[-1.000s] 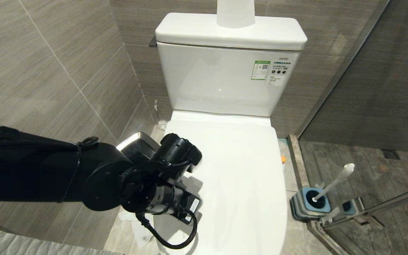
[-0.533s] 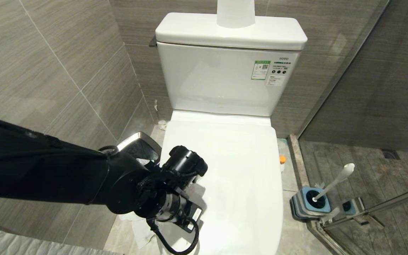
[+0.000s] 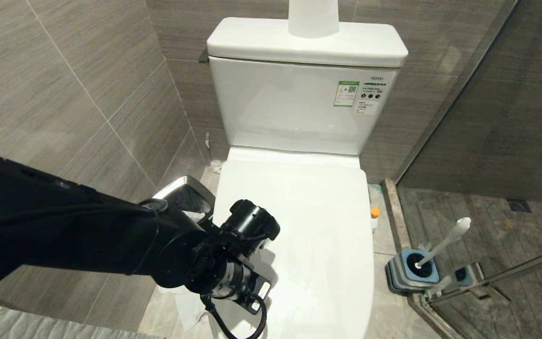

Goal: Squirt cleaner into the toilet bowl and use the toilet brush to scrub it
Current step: Close the toilet lid

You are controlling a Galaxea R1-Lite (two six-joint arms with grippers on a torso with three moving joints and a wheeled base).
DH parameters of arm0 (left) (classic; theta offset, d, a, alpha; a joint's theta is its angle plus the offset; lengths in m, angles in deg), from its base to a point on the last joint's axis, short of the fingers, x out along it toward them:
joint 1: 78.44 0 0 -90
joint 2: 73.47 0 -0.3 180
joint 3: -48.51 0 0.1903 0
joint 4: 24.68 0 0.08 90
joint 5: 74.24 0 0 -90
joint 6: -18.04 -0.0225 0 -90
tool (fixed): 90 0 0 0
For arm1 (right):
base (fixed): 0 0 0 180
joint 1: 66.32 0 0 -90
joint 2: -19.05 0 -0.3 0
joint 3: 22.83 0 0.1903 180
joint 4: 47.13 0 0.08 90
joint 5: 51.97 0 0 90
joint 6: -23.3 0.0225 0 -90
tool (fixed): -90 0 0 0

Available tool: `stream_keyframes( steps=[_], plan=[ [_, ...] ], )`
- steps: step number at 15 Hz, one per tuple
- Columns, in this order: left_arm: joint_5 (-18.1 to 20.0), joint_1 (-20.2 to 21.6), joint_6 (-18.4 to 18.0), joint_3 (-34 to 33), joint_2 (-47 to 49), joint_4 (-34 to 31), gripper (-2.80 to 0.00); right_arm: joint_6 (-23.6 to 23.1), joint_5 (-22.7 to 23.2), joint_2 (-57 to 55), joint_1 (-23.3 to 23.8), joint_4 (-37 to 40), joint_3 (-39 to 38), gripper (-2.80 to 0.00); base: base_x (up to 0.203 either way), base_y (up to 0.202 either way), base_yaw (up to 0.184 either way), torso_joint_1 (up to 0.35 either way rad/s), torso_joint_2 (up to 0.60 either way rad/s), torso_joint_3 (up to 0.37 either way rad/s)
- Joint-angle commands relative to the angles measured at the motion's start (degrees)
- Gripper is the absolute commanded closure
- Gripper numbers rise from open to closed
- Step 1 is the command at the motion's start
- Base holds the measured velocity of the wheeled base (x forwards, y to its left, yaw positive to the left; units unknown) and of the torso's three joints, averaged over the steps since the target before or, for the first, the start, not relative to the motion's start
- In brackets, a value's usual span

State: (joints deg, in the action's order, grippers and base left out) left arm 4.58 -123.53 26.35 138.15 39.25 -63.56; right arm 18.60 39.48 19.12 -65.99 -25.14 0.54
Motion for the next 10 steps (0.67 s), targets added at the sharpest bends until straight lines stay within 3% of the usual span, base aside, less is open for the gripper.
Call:
stream_keyframes(
  steps=[1,6,8,10],
  plan=[
    [0.0,0.0,0.1,0.0,-0.5,-0.1,0.0,0.0,0.0,0.0,0.0,0.0,-0.7,0.0,0.0,0.0,0.0,0.0,0.0,0.0],
    [-0.4,0.3,2.6,5.7,-12.0,-1.0,0.0,0.0,0.0,0.0,0.0,0.0,-0.7,0.0,0.0,0.0,0.0,0.0,0.0,0.0],
    [-4.0,0.5,4.6,10.0,-16.4,-2.0,0.0,0.0,0.0,0.0,0.0,0.0,-0.7,0.0,0.0,0.0,0.0,0.0,0.0,0.0],
    [-7.0,0.6,8.9,12.1,-20.8,-3.6,0.0,0.0,0.0,0.0,0.0,0.0,-0.7,0.0,0.0,0.0,0.0,0.0,0.0,0.0]
  ],
)
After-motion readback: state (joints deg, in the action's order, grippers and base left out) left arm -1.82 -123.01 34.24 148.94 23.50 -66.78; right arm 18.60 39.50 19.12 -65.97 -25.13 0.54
